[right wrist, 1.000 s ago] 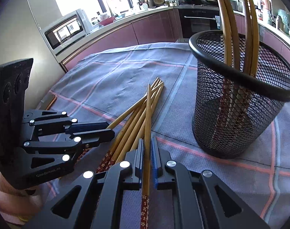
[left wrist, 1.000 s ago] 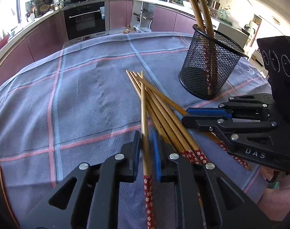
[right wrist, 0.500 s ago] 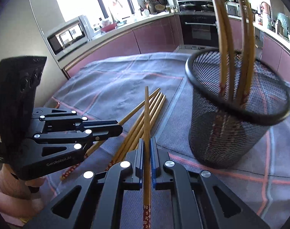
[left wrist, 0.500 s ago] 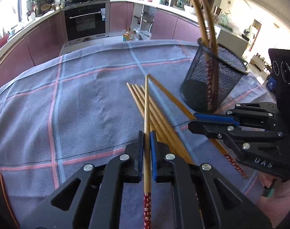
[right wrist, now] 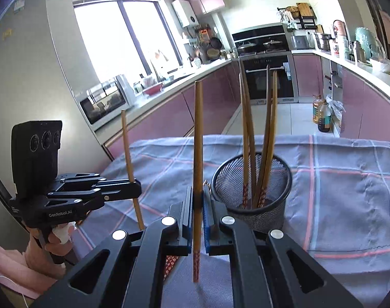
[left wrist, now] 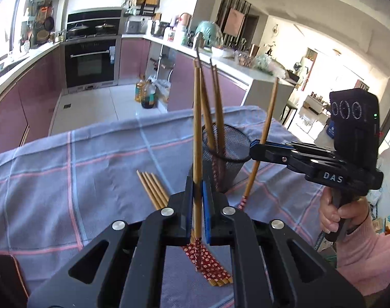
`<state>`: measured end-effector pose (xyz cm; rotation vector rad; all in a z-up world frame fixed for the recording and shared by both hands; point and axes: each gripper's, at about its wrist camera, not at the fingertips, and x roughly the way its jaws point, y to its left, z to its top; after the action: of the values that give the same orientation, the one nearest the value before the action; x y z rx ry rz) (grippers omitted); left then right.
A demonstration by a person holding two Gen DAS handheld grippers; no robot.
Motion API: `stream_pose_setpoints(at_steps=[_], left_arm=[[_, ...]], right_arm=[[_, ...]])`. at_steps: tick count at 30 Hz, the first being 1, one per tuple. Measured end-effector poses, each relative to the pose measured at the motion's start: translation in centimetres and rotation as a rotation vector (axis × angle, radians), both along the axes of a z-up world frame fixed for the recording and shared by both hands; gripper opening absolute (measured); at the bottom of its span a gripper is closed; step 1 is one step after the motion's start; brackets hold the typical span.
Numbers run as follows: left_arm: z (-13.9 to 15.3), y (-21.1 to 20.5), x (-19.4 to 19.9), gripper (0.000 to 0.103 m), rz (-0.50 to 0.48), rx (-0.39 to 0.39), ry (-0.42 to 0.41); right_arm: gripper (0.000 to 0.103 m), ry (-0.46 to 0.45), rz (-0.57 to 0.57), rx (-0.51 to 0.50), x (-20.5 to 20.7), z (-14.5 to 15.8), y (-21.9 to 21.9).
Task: Organize utensils
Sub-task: 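Lift the chopstick with the right gripper and lower it into the mesh cup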
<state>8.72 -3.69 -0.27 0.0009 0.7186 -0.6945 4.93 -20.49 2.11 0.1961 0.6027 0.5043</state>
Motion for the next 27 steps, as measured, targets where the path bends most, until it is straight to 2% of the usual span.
stream_pose_setpoints(at_steps=[17,23,27], left_arm=[[8.5,-2.8,2.1,0.008,-0.013,-0.143,-0.141],[9.8,-4.8,3.0,0.008,-0.009,-0.129,-0.173],[8.9,-6.3,3.6,0.008,-0.005,-0.080,-0.151]], right_arm=[[0.006,-0.172,-0.049,0.009,1.5,7.1,-3.3],[0.006,-0.198,-0.088,-0.013,2.4,7.5,-4.1],[0.006,-0.182,-0.109,-0.028,3.4,6.6,-4.2]])
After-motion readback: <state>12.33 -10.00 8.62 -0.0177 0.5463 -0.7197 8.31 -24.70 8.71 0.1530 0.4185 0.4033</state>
